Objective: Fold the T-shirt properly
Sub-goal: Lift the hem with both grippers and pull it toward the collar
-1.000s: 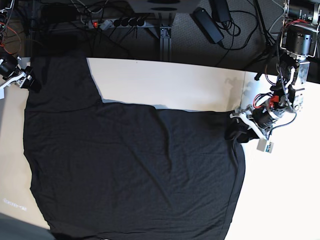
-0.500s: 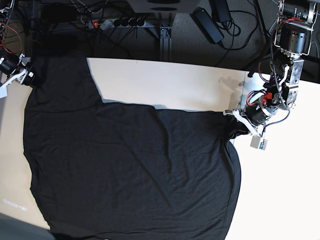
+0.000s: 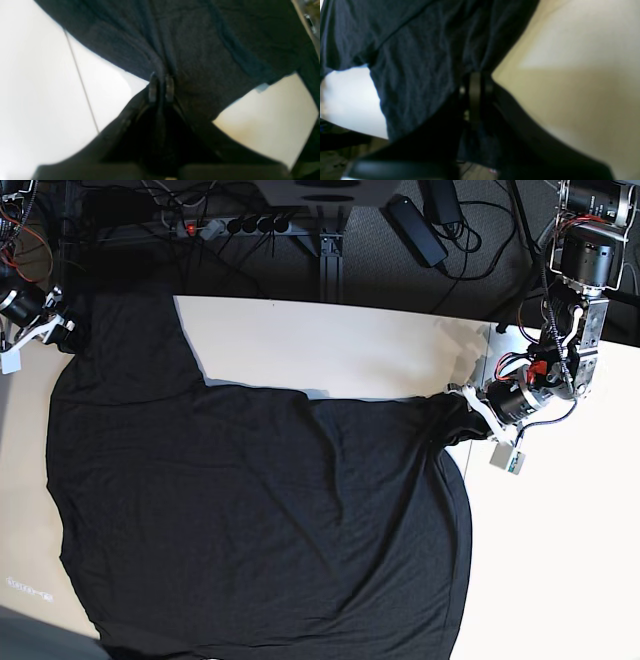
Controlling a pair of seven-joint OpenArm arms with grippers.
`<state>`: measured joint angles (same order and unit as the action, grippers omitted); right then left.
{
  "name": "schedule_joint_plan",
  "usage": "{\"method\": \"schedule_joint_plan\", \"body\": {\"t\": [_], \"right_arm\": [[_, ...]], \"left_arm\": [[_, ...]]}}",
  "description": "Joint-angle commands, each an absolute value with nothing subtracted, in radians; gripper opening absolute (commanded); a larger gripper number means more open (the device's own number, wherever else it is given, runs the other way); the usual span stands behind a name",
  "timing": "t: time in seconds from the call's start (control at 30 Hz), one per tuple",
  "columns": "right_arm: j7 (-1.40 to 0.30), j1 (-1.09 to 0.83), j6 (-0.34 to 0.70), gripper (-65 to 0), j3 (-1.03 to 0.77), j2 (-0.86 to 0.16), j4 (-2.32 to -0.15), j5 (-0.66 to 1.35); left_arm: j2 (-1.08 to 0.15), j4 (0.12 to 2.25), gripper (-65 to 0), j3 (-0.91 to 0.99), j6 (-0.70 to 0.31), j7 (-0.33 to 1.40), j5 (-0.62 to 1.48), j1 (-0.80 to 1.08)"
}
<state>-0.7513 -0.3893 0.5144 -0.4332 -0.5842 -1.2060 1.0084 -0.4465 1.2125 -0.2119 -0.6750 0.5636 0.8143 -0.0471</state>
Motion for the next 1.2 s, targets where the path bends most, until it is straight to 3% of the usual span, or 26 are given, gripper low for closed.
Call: {"method": "schedule_joint_plan", "body": {"t": [0.0,0.33,0.47,0.67,0.9,1.17], "right_arm": [[-0.842,-0.424,0.573,-65.0,-0.432,-0.596,-1.210,0.929],[-0.899,-0.572,0.575,-65.0,-0.624,-0.613,-1.461,1.051],[-0.902,-0.569,0.584,-65.0,-0.654,-0.679,-1.533,1.059],[-0.910,-0.452,0.584,-65.0,-0.654,-0.810,-1.562,1.055],[-0.871,-0.262,0.588,-65.0,-0.637,-0.894,-1.524,1.003],[-0.803,0.024,0.588,-65.0,-0.365,-0.916,-1.369,0.932]], "left_arm": [[-0.469,1.233,-65.0,-0.201,-0.698,0.612,0.793,-0.054],[-0.591,1.382,-65.0,-0.080,-0.698,0.734,0.996,-0.048],[-0.615,1.428,-65.0,-0.072,-0.698,0.734,1.007,-0.070],[-0.615,1.422,-65.0,-0.072,-0.698,0.738,0.987,-0.192],[-0.575,1.311,-65.0,-0.073,-0.698,0.713,0.942,-0.282],[-0.463,1.048,-65.0,-0.073,-0.698,0.656,0.834,-0.441]]}}
